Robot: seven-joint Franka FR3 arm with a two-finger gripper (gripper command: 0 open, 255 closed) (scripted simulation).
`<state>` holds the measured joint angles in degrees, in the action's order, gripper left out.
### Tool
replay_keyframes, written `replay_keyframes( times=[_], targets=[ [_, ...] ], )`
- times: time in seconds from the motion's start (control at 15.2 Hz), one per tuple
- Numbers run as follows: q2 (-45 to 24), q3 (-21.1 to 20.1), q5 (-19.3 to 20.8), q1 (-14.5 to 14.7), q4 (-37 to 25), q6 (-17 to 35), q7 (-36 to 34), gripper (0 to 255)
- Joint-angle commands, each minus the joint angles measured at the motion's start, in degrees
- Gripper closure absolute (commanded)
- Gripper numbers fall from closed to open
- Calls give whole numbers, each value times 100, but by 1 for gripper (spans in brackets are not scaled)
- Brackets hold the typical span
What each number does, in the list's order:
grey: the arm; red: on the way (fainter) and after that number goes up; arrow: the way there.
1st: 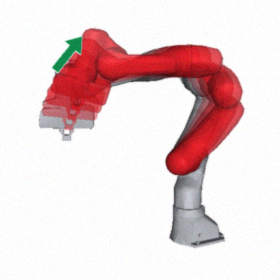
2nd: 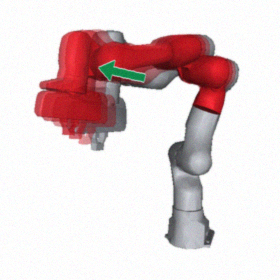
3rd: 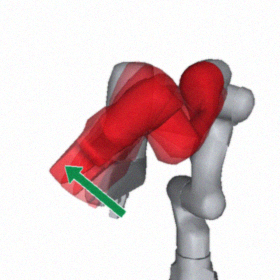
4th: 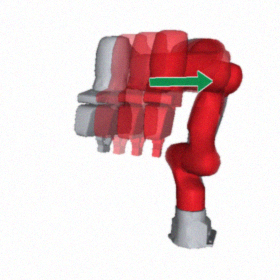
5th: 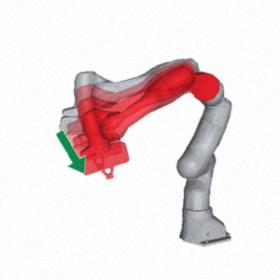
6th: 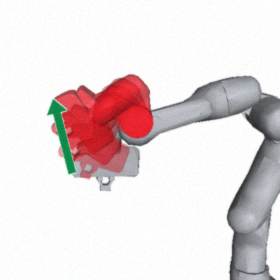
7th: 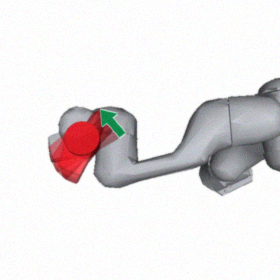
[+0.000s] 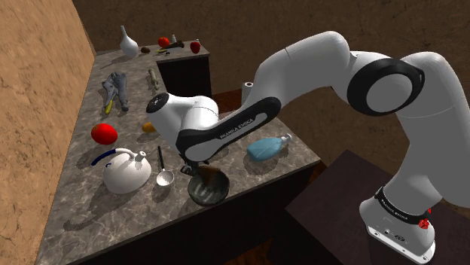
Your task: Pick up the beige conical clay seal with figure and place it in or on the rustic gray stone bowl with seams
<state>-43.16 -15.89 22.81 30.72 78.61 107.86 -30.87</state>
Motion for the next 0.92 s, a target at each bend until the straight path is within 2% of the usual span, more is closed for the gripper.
replay_keyframes(
  times=[0.0, 0.26, 0.79, 0.86],
  targets=[
    [-92, 17, 25, 9, 2, 94, -26, 255],
    [-274, 53, 78, 24, 36, 302, -83, 255],
    [-274, 53, 78, 24, 36, 302, -83, 255],
    [-273, 53, 78, 24, 37, 302, -83, 0]
  ],
)
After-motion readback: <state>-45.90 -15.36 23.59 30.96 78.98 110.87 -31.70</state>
